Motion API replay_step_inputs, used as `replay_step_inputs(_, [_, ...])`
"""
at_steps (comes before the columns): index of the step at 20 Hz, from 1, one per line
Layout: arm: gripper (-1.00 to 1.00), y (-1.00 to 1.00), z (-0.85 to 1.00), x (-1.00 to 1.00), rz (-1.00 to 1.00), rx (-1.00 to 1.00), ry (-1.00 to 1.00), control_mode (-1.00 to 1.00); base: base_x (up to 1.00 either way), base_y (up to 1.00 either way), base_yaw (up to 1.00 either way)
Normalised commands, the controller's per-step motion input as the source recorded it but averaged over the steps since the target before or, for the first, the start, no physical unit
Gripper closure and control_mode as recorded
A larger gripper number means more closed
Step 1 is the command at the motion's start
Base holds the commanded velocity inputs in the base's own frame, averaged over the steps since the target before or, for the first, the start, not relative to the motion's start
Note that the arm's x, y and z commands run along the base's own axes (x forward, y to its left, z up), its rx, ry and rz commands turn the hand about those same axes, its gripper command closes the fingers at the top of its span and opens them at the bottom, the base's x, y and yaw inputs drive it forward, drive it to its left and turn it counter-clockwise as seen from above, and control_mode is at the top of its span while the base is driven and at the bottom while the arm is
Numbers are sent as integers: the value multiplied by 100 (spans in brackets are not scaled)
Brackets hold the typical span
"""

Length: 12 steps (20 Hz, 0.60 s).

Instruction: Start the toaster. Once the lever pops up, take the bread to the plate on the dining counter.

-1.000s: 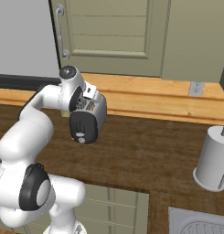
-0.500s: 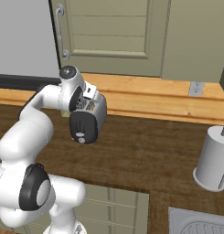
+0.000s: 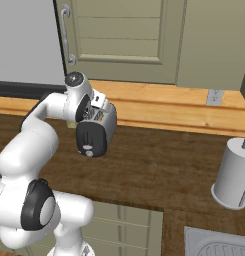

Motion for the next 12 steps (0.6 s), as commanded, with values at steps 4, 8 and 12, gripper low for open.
replay_step_inputs(4, [-100,0,0,0,0,0,0,-100,0,0,0])
replay_step_inputs(8, [-100,0,0,0,0,0,0,-100,0,0,0])
replay_step_inputs(12, [-100,0,0,0,0,0,0,-100,0,0,0])
